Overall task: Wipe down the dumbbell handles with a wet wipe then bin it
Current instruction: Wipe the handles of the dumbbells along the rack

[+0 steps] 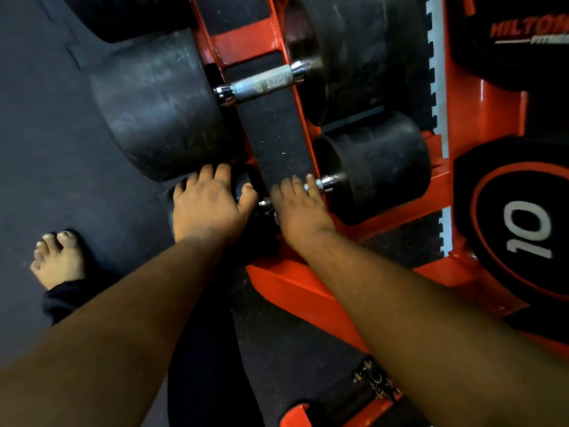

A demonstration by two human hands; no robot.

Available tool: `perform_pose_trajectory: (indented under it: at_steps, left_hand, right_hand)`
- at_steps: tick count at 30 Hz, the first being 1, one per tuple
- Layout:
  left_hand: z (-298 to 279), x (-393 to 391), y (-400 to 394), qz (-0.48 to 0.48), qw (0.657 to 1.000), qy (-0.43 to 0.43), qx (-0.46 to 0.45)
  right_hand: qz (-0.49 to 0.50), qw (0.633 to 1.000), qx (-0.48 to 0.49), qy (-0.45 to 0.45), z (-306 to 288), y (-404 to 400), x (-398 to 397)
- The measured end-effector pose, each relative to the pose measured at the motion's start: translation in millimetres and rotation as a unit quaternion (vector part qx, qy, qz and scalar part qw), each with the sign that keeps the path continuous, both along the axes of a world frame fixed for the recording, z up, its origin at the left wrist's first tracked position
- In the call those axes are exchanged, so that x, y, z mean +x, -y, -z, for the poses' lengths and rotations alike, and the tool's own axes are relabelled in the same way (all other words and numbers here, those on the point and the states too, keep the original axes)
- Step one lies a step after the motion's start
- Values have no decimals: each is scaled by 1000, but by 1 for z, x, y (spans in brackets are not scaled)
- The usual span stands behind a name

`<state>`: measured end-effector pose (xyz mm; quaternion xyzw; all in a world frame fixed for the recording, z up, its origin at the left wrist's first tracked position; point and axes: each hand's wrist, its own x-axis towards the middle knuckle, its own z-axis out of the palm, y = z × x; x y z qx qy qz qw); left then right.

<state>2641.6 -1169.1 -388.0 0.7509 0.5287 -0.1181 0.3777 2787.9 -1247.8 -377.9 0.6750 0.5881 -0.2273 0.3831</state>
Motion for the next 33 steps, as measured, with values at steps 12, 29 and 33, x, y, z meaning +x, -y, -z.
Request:
perform_pose_trajectory:
  at_steps: [12, 29, 33]
  left_hand:
    - [0, 0, 0, -1, 1000, 6, 1]
    - [-8, 2, -4, -3, 999, 6, -31]
    - [-4, 2, -2, -10, 999, 4, -32]
  right_hand:
    - [-29, 998, -23, -52, -10, -21, 38]
    - [255, 963, 72, 50, -66, -26, 3]
    - [782, 544, 300, -43, -44, -6, -12]
